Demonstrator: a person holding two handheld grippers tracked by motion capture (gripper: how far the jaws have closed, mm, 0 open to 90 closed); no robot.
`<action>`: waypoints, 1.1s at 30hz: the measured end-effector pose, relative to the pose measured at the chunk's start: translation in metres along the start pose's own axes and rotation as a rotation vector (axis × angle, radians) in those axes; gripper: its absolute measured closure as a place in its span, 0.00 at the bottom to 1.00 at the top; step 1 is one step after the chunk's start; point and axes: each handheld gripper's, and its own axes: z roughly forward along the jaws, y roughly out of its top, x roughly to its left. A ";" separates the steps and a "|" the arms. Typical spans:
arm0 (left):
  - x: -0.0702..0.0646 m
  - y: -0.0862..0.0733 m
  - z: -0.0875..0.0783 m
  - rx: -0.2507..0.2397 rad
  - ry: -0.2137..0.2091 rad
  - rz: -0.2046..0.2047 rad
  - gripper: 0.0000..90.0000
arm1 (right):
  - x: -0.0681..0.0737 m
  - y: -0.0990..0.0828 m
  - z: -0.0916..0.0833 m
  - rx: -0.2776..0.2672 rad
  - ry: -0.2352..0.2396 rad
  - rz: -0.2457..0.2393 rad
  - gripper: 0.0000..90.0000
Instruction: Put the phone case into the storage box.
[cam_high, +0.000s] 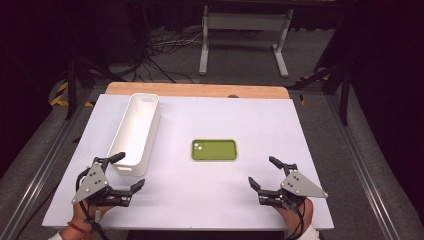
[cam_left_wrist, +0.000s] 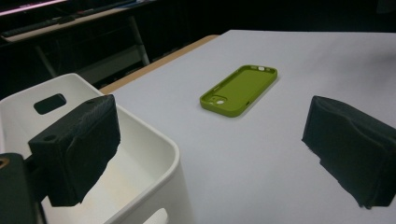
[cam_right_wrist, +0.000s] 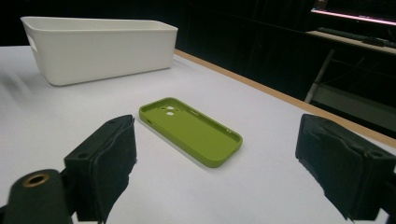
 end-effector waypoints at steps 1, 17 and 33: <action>0.000 0.000 0.001 -0.002 0.001 0.005 0.05 | -0.001 -0.001 0.001 0.004 0.004 0.001 0.13; 0.002 -0.001 0.000 0.006 -0.032 0.022 0.05 | 0.006 0.001 0.009 0.054 0.033 -0.048 0.19; 0.000 -0.004 -0.004 0.032 -0.022 0.017 0.11 | -0.006 0.017 0.030 0.073 0.049 -0.031 0.52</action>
